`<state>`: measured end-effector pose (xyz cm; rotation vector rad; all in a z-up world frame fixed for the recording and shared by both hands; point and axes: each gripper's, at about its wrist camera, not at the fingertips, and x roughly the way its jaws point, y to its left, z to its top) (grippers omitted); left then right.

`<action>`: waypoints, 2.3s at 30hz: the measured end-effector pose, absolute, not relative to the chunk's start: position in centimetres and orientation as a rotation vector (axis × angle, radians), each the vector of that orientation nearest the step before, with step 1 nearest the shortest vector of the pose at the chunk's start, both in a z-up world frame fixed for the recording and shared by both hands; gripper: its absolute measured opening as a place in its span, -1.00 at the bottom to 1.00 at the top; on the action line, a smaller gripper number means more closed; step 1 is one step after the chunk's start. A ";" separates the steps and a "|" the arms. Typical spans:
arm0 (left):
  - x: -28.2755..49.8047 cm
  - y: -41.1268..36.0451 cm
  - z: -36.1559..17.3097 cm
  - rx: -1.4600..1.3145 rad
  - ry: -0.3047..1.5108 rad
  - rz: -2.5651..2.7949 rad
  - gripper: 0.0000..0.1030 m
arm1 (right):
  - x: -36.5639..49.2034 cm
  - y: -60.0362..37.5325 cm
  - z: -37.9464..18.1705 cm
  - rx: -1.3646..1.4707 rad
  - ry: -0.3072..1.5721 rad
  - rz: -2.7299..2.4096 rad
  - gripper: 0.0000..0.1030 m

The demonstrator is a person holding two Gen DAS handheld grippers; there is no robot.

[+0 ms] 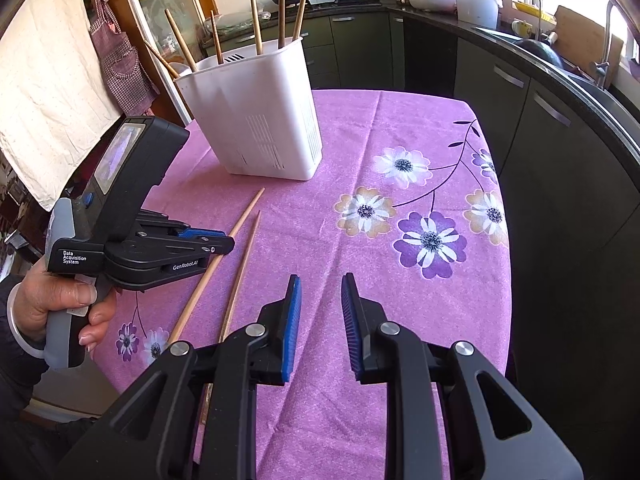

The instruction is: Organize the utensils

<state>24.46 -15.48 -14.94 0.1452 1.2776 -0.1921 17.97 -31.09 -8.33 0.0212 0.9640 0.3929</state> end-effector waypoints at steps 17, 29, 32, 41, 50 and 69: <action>21.4 -12.8 -12.6 0.126 1.203 -0.232 -0.85 | 18.8 -28.7 -9.0 -0.015 0.989 0.403 -0.59; 17.3 -9.5 -7.8 0.093 1.066 -0.262 -0.85 | 20.0 -25.8 -10.0 -0.067 1.028 0.424 -0.41; 15.9 -8.6 -6.3 0.094 1.012 -0.260 -0.85 | 20.8 -24.4 -10.8 -0.069 1.059 0.451 -0.41; 13.0 -5.9 -3.3 0.097 0.899 -0.242 -0.85 | 24.1 -19.8 -14.5 -0.140 1.158 0.457 -0.41; 12.4 -4.7 -3.0 0.092 0.883 -0.257 -0.85 | 24.6 -17.4 -15.6 -0.234 1.172 0.429 -0.59; 12.1 -4.1 -2.3 0.090 0.859 -0.232 -0.85 | 18.6 -23.0 -2.0 -0.047 0.775 0.430 -0.88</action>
